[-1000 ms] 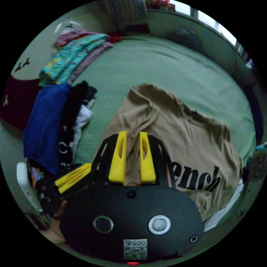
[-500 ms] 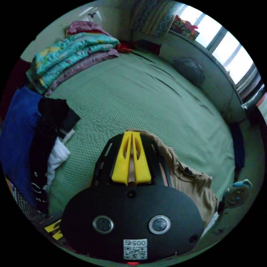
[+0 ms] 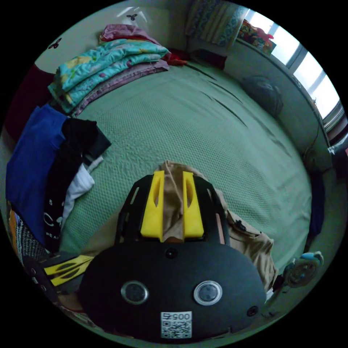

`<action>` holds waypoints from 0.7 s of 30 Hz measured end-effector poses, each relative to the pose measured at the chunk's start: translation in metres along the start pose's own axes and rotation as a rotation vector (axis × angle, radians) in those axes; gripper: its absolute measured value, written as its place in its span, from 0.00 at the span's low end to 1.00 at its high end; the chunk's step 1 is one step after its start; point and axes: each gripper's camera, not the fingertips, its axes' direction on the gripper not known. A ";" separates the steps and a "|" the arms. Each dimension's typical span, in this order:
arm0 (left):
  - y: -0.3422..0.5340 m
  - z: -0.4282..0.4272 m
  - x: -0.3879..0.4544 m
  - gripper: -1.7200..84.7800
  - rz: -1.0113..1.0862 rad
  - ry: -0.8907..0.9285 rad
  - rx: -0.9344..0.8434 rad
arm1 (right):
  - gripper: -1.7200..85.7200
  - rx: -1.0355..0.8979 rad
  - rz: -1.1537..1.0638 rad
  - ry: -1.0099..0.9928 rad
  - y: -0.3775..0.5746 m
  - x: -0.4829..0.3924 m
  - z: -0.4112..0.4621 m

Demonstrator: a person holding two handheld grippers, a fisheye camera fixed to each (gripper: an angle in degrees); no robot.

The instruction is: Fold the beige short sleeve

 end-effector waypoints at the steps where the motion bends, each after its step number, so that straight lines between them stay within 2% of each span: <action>1: -0.001 0.000 0.005 0.01 -0.002 -0.003 -0.002 | 0.09 -0.014 -0.004 0.004 0.002 -0.001 0.003; 4: -0.003 0.002 0.014 0.01 -0.019 -0.017 -0.016 | 0.06 -0.019 -0.024 0.008 0.010 -0.005 0.008; 6: -0.005 0.003 0.020 0.01 -0.023 -0.046 -0.027 | 0.02 0.047 -0.014 -0.019 0.014 -0.003 -0.002; 11: -0.011 0.001 0.037 0.01 -0.047 -0.105 -0.034 | 0.00 0.085 0.040 -0.084 0.016 0.005 0.001; 16: -0.018 -0.001 0.055 0.01 -0.092 -0.080 -0.041 | 0.02 0.056 0.042 -0.061 0.038 0.005 0.018; 21: -0.018 -0.018 0.089 0.01 -0.062 -0.082 0.052 | 0.09 0.148 -0.006 -0.045 0.095 0.026 -0.033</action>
